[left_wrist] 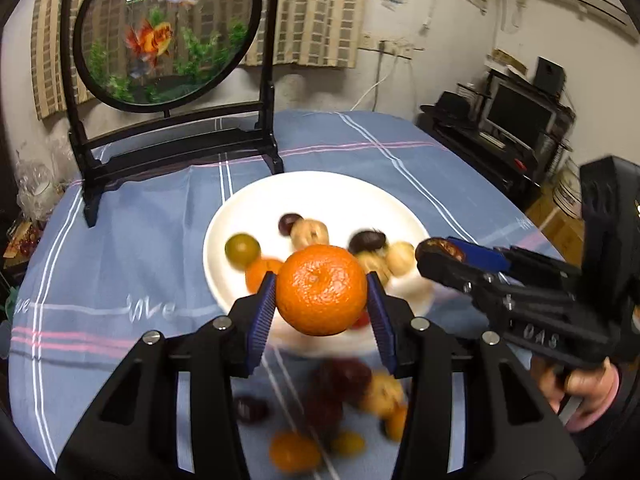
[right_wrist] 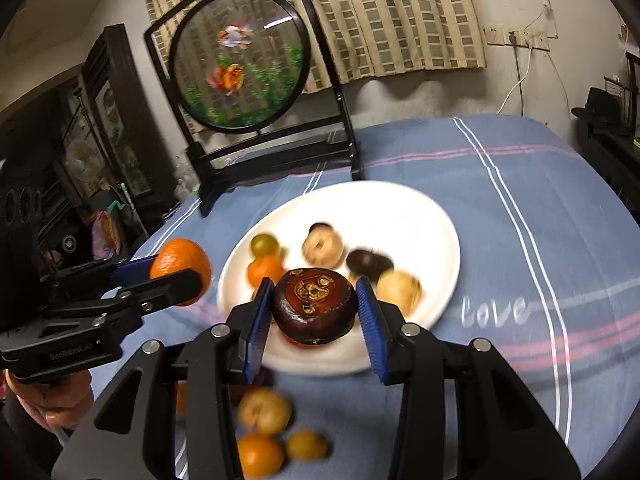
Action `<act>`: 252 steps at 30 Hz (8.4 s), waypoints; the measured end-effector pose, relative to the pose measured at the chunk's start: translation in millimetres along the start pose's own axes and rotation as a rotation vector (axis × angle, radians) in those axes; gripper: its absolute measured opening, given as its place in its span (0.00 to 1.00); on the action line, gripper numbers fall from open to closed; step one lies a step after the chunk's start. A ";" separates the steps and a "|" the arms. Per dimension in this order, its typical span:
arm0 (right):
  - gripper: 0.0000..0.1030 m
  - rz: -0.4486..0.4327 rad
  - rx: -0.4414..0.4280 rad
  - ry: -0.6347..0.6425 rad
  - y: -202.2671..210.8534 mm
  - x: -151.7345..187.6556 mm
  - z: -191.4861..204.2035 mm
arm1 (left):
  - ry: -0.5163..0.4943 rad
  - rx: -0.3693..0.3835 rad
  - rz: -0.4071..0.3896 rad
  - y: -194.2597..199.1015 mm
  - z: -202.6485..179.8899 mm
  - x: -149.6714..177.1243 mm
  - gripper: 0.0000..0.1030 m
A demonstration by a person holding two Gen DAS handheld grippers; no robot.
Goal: Organize fruits
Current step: 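Carry the mandarin with the left tool while the right tool carries the brown fruit over the plate, then open the left tool onto the plate while the right tool releases the brown fruit there, then move the left tool to an orange tomato while the right tool approaches a large orange tomato, then close the left tool on the orange tomato while the right tool grasps the large orange tomato, then carry the orange tomato with the left tool while the right tool carries its tomato over the plate, then open the left tool onto the plate while the right tool releases its tomato there, then move the left tool to a small yellow-brown fruit while the right tool approaches another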
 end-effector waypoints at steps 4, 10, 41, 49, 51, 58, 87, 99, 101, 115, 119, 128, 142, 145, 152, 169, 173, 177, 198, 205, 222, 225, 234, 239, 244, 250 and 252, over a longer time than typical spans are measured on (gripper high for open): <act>0.41 0.035 0.048 0.027 -41.1 -11.5 -1.8 | -0.006 -0.026 0.068 -48.6 11.5 -15.4 0.44; 0.41 0.059 0.066 0.051 -68.3 -13.4 -6.3 | 0.023 -0.026 0.131 -91.0 26.0 -14.6 0.45; 0.60 0.143 -0.029 0.049 45.8 95.5 0.1 | 0.143 -0.221 0.086 57.5 -4.3 141.2 0.94; 0.60 0.227 0.002 0.150 35.2 116.9 16.0 | 0.104 -0.261 0.087 55.6 -14.5 136.2 0.94; 0.60 0.234 0.010 0.164 33.2 119.5 17.8 | 0.103 -0.261 0.093 54.1 -14.5 135.4 0.94; 0.52 0.257 0.015 0.175 28.3 124.7 20.3 | 0.136 -0.261 0.093 57.2 -7.3 141.2 0.94; 0.39 0.267 0.084 0.190 3.3 128.7 25.6 | 0.152 -0.280 0.087 58.3 -3.9 141.9 0.94; 0.38 0.227 0.047 0.118 17.5 117.0 17.7 | 0.139 -0.217 0.073 56.5 -10.8 141.0 0.93; 0.38 0.224 0.047 0.106 18.1 115.4 15.6 | 0.144 -0.188 0.073 54.8 -11.6 140.5 0.86; 0.38 0.216 0.043 0.093 20.7 112.4 14.4 | 0.138 -0.101 0.114 29.7 -21.6 130.2 0.52; 0.38 0.210 0.038 0.093 23.0 112.4 14.3 | 0.143 -0.072 0.130 24.1 -23.3 130.8 0.40; 0.38 0.210 0.034 0.092 24.3 112.3 14.3 | 0.144 -0.065 0.142 17.6 -26.9 130.1 0.38; 0.38 0.197 0.036 0.093 27.5 111.9 15.0 | 0.144 -0.099 0.161 12.0 -27.6 133.0 0.37; 0.38 0.192 0.033 0.093 29.1 111.0 14.2 | 0.156 -0.108 0.134 20.4 -25.0 132.3 0.36; 0.38 0.162 -0.004 0.050 37.3 102.1 7.5 | 0.133 -0.084 0.037 46.6 -28.4 120.0 0.36; 0.38 -0.105 0.009 -0.064 24.5 -4.9 -15.1 | 0.098 0.019 -0.086 12.0 19.7 -5.2 0.36; 0.38 -0.084 0.028 -0.032 -8.1 -18.8 -11.0 | 0.059 -0.022 -0.061 -19.3 24.5 -24.9 0.37; 0.38 -0.041 0.037 -0.010 -33.0 -18.5 -12.1 | 0.072 -0.022 -0.011 -49.3 33.6 -26.3 0.37; 0.51 -0.042 0.032 0.013 -14.2 -13.7 -9.4 | 0.033 -0.166 -0.044 -14.2 21.6 -12.3 0.89; 0.53 0.010 0.041 0.027 4.8 17.4 -4.3 | 0.040 -0.175 -0.049 22.7 2.4 13.7 0.96; 0.62 0.195 0.159 0.120 3.9 85.2 -5.1 | 0.213 -0.288 0.053 47.1 24.5 122.4 0.97; 0.62 0.207 0.148 0.135 6.7 85.9 -4.5 | 0.187 -0.337 0.059 47.8 24.5 121.1 0.97; 0.62 0.263 0.120 0.217 5.6 100.5 4.3 | 0.258 -0.287 0.062 50.9 36.3 122.0 0.97; 0.51 0.267 0.151 0.246 -2.1 105.9 3.7 | 0.264 -0.286 0.048 55.5 35.8 121.0 0.97; 0.49 0.255 0.165 0.261 -4.1 106.8 2.6 | 0.255 -0.277 0.044 56.4 32.1 120.6 0.97; 0.43 0.248 0.180 0.293 -7.6 111.1 5.5 | 0.250 -0.270 0.044 56.3 29.3 120.7 0.97; 0.42 0.248 0.180 0.301 -8.3 112.4 6.3 | 0.244 -0.275 0.045 56.0 28.5 120.5 0.97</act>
Point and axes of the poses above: each gripper's, at about its wrist camera, not at the fingertips, and y roughly against the way its jaws point, z to its left, x to its underside, the point moved 2 cm from there along -y, roughly the way its jaws point, and after that the axes turned 15 degrees about -y, right-handed, at the moved point
